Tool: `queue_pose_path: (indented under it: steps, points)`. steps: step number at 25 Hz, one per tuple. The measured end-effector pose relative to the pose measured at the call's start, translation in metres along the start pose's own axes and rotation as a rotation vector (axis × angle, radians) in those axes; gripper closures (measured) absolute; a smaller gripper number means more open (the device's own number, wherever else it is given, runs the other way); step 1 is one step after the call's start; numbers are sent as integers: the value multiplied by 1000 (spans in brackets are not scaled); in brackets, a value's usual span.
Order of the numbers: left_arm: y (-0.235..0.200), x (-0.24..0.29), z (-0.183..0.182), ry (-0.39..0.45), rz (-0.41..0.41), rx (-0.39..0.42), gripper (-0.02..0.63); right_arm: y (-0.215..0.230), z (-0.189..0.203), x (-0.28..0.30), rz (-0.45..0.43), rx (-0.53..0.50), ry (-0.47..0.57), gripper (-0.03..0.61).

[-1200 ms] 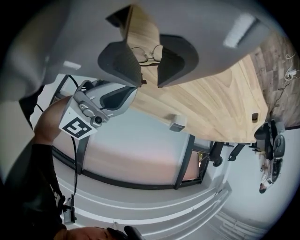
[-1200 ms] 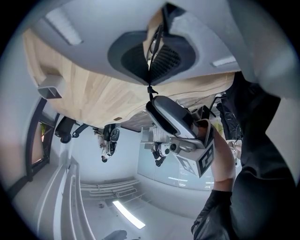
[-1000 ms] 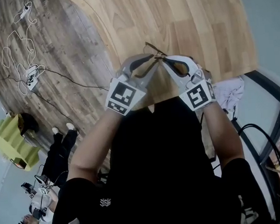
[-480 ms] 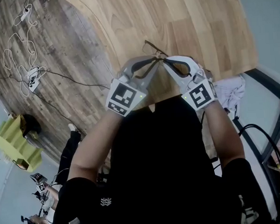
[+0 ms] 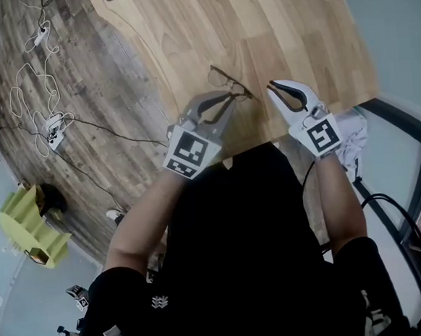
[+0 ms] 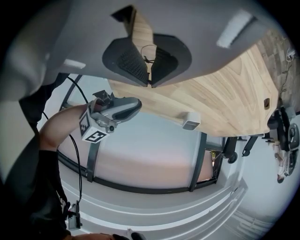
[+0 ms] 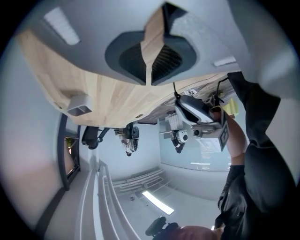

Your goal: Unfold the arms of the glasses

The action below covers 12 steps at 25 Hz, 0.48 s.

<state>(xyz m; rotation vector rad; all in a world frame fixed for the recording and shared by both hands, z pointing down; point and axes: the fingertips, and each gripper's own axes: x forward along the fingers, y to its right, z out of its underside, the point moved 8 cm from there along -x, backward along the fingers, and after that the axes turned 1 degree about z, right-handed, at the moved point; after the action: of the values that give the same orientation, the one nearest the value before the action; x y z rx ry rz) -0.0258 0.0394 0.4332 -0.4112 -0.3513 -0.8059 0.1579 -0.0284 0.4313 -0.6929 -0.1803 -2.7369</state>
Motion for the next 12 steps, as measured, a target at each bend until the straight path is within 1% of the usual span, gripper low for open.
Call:
queue_pose_path:
  steps: [2,4,8,12]
  points:
    - [9,0,-4,1,5,22,584,8,-1,-9,49,15,-7,552]
    - [17,1,-6,2,7,38,584,11,-3,-14,71,35,2,552]
    - [31,3,-11,-10,9,73,584,7,-8,-18,63,49,20,552]
    - [44,6,-15,-17,32,99,586,2,-2,-25,54,9,6,552]
